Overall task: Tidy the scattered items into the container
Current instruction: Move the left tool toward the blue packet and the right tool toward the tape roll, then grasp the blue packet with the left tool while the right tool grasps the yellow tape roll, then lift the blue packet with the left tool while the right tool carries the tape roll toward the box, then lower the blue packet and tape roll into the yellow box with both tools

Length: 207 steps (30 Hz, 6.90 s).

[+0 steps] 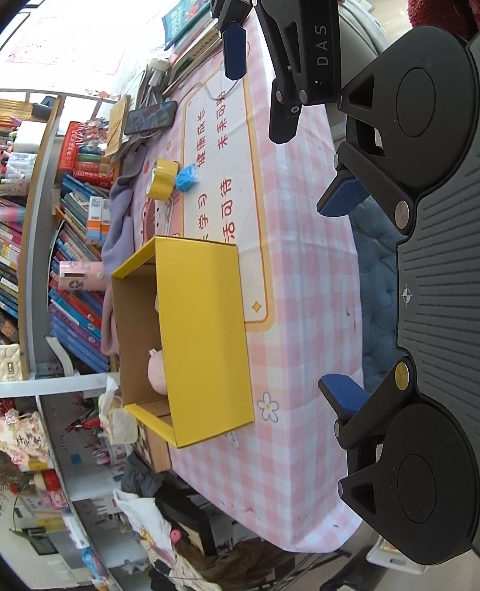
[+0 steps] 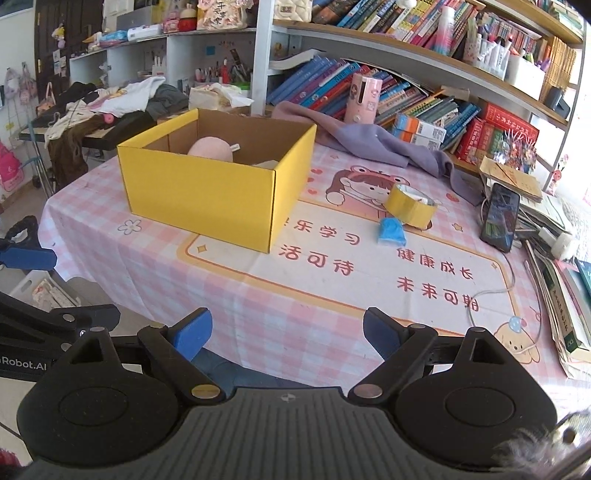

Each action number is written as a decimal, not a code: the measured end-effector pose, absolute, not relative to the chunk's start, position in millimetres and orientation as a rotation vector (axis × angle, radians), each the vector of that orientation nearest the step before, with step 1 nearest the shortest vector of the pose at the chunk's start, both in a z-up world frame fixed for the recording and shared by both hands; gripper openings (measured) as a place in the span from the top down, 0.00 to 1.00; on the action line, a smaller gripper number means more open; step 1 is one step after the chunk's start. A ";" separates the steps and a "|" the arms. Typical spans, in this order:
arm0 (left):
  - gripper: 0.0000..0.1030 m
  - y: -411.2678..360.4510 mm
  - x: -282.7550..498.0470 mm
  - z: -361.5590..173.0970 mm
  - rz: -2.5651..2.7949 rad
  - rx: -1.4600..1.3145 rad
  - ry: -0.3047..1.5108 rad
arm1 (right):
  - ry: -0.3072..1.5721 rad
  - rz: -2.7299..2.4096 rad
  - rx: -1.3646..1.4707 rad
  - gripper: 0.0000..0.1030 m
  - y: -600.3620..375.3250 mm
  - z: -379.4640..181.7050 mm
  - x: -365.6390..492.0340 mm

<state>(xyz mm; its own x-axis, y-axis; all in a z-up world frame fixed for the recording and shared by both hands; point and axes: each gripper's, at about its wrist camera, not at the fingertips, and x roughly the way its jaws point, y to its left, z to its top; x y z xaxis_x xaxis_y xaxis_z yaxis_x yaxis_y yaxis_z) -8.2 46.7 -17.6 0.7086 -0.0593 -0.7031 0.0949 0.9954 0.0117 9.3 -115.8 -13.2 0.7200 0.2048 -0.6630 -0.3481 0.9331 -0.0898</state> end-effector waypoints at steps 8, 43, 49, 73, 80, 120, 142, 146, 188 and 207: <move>0.09 34.7 1.6 -21.2 -0.121 0.051 0.793 | 0.722 0.282 -0.205 0.11 -126.4 -17.1 14.9; 0.09 -114.7 130.1 -44.5 -0.352 0.105 0.798 | 0.758 0.183 -0.125 0.12 -266.3 -33.0 128.4; 0.09 -139.6 167.0 -49.1 -0.317 0.073 0.819 | 0.778 0.204 -0.130 0.12 -295.9 -34.2 169.5; 0.16 -174.4 269.8 -73.9 -0.127 0.035 0.822 | 0.813 0.418 -0.067 0.06 -316.8 -49.6 315.7; 0.27 -181.2 296.1 -88.4 -0.110 0.037 0.845 | 0.856 0.494 -0.034 0.04 -300.9 -59.6 361.7; 0.71 -163.4 265.1 -35.5 -0.081 0.011 0.772 | 0.718 0.580 -0.066 0.12 -297.1 -24.7 360.6; 0.72 -118.9 166.1 -15.7 -0.240 0.014 0.724 | 0.787 0.444 -0.148 0.12 -292.7 -15.6 216.4; 0.72 -103.4 144.3 -14.3 -0.269 0.024 0.707 | 0.771 0.407 -0.143 0.12 -278.7 -10.5 191.6; 0.72 67.6 -40.7 -2.8 -0.058 -0.032 0.671 | 0.730 0.567 -0.252 0.12 -101.3 1.6 5.6; 0.72 96.9 -29.8 -9.1 -0.019 -0.050 0.719 | 0.720 0.668 -0.282 0.12 -65.9 -0.5 14.3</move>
